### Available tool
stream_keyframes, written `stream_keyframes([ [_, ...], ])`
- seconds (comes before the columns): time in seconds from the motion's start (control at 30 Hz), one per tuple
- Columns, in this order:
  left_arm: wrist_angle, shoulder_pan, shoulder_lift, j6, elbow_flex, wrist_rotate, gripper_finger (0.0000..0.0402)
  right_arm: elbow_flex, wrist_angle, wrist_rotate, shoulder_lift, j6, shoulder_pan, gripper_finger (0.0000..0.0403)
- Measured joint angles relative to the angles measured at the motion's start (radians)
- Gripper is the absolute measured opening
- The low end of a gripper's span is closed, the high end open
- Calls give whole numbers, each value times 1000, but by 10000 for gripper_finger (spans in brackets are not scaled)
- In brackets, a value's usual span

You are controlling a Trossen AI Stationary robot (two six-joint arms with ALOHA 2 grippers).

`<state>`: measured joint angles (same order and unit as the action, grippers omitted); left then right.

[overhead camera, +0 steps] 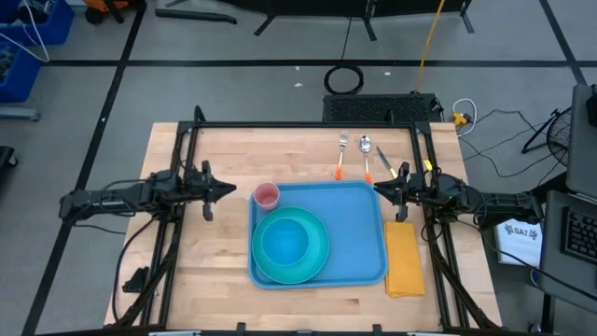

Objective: Set up tray
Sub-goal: Put the yellow napkin on the blue serving tray to the right of the light blue plate

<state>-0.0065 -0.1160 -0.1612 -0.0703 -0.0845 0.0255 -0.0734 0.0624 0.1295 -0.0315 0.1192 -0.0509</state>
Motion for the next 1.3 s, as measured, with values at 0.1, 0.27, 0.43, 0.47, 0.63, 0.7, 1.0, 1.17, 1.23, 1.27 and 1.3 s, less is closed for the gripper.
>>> stream_keyframes([
  [0.1, 53, -19, 0, -10, 30, -35, 26, 0, 0, 0, 0, 0, 0, 48],
  [0.27, 96, -50, -1, -16, 75, -81, 26, 0, 24, 0, 0, 0, 0, 47],
  [0.43, 108, -57, -2, -11, 75, -99, 26, 0, 152, 0, 0, 72, 0, 47],
  [0.47, 107, -57, -2, -4, 75, -87, 26, 0, 171, 0, 0, 107, 0, 47],
  [0.63, 92, -57, -2, 6, 75, -18, 26, 0, 219, 0, 0, 180, 0, 47],
  [0.7, 92, -57, -2, -10, 75, -3, 26, 0, 219, 0, 0, 181, 0, 47],
  [1.0, 92, -57, -2, -13, 75, 2, 26, 0, 177, -3, 0, 264, 0, 47],
  [1.17, 92, -57, -2, -13, 75, 2, 26, 0, 120, 4, -12, 322, 0, 47],
  [1.23, 92, -57, -2, -13, 75, 2, 26, 0, 124, 1, -20, 336, 0, 47],
  [1.27, 92, -57, -2, -13, 75, 2, 26, 0, 128, 2, -24, 357, 0, 47],
  [1.3, 92, -57, -2, -13, 75, 2, 26, 0, 130, 4, -29, 383, -1, 47],
])
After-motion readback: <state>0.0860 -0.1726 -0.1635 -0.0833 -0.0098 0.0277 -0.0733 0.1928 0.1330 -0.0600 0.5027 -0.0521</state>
